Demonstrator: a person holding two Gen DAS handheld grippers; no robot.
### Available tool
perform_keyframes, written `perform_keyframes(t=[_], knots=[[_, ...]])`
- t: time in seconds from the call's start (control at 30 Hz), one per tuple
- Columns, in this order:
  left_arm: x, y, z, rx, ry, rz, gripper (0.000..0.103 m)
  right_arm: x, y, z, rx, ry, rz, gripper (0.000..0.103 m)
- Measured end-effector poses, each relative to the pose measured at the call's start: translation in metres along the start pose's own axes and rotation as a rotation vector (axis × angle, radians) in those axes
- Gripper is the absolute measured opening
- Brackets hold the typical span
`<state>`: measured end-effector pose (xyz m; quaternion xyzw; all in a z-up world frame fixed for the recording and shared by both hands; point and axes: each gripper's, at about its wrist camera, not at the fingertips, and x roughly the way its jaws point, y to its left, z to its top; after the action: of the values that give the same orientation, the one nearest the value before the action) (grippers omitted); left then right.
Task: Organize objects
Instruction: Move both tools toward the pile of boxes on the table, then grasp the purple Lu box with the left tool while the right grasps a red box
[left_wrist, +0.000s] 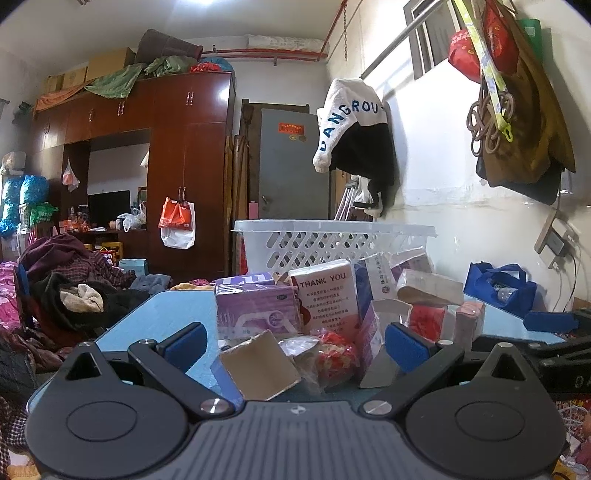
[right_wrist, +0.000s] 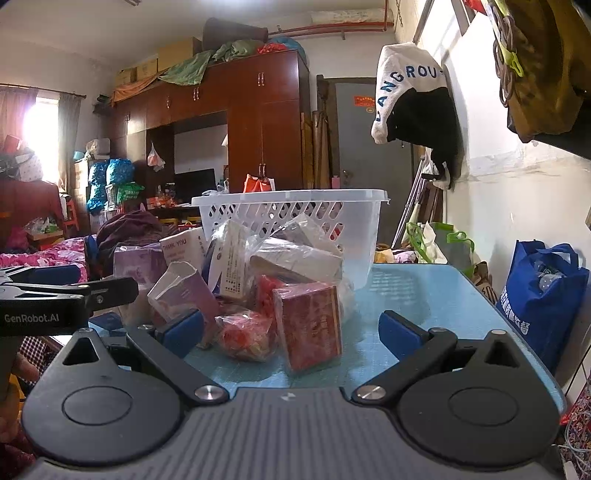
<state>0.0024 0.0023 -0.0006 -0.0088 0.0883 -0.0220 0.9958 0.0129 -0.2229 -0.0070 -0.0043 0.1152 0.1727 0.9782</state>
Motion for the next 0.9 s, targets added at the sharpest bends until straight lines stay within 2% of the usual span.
perform_keyframes(t=[0.2,0.37,0.53,0.6,0.73,0.9], knots=[[0.002,0.011,0.004,-0.017,-0.004,-0.035,0.103,0.001,-0.001,-0.001,0.001,-0.004,0.028,0.102],[0.003,0.025,0.006,-0.041,0.002,-0.035,0.103,0.001,-0.005,0.0,0.006,-0.014,0.033,0.102],[0.009,0.038,0.004,-0.076,0.04,-0.06,0.095,0.003,-0.012,0.0,0.005,-0.008,0.057,0.079],[0.011,0.041,0.004,-0.082,0.047,-0.071,0.095,0.004,-0.011,-0.001,-0.004,0.0,0.056,0.075],[0.017,0.043,0.011,-0.075,0.041,-0.059,0.095,0.007,-0.009,0.0,-0.009,0.004,0.059,0.075],[0.036,0.04,0.024,-0.017,0.069,-0.037,0.095,0.014,-0.009,0.003,-0.03,0.006,0.043,0.075]])
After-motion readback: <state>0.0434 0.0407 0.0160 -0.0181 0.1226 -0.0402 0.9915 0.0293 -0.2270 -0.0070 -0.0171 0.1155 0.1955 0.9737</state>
